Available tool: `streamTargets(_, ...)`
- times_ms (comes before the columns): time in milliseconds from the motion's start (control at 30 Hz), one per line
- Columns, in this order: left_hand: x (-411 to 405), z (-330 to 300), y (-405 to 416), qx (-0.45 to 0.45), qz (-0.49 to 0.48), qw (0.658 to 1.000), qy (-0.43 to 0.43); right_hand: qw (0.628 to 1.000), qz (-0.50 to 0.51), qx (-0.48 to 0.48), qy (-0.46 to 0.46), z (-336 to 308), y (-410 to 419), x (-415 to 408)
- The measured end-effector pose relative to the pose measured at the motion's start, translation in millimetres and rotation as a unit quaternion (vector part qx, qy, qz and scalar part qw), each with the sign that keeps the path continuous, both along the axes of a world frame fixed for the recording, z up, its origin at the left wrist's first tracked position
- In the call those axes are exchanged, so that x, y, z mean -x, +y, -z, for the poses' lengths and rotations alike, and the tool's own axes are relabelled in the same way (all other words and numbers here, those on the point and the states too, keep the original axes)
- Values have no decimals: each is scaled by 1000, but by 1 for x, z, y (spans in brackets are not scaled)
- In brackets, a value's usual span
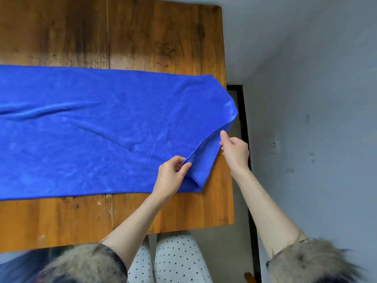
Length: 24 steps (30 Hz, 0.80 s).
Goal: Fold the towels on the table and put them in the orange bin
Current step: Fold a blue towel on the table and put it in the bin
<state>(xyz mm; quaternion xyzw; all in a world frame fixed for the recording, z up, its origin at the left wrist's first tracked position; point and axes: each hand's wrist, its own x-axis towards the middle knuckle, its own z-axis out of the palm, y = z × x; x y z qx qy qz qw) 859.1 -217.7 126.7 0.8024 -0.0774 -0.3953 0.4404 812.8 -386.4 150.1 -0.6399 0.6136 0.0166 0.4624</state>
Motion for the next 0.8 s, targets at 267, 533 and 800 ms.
streamTargets(267,-24,-2,21,-6,-132,991,-7,994,106,2,4,12,-69,-72)
streamTargets(533,-35,-3,26,23,-160,987,8,964,217,-144,-50,15,-86,-115)
streamTargets(800,-73,-23,71,57,-200,978,-25,949,275,-105,-114,-18,-49,-150)
